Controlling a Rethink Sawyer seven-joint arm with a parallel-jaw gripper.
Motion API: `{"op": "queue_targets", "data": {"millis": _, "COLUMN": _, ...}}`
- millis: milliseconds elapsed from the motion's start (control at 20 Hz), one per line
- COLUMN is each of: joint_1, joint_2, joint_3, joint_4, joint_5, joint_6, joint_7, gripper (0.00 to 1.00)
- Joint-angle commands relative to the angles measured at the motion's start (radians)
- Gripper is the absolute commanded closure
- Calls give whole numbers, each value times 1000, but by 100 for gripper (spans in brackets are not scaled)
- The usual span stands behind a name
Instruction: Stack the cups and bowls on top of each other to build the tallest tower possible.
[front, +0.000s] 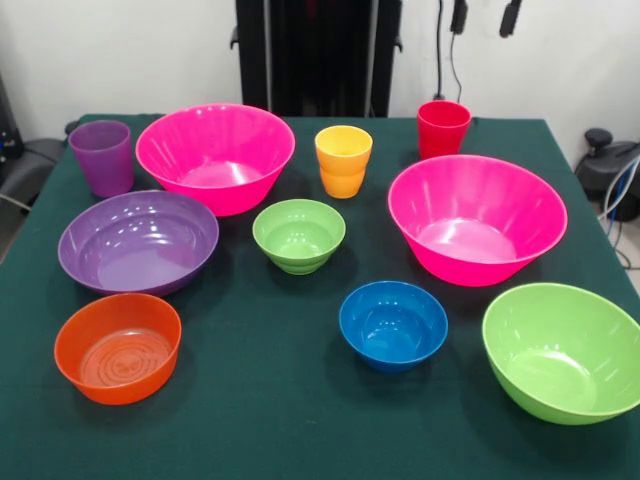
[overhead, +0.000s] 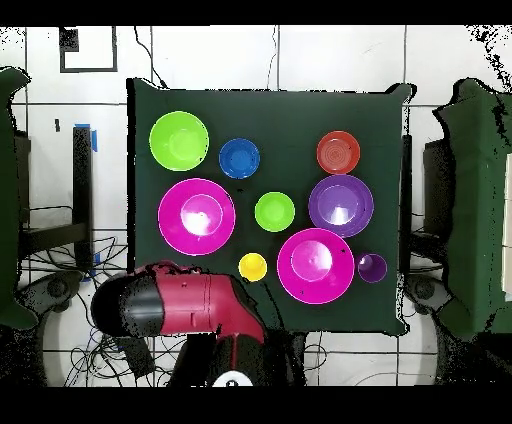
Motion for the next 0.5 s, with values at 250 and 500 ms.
{"op": "queue_targets", "data": {"millis": 250, "joint_1": -28, "joint_2": 213, "joint_3": 46, "joint_4": -124, "joint_5": -38, "joint_6": -59, "joint_7": 105, "gripper": 0}}
{"op": "queue_targets", "data": {"millis": 500, "joint_1": -40, "joint_2": 274, "joint_3": 46, "joint_4": -183, "joint_5": -47, "joint_6": -70, "joint_7": 85, "gripper": 0}}
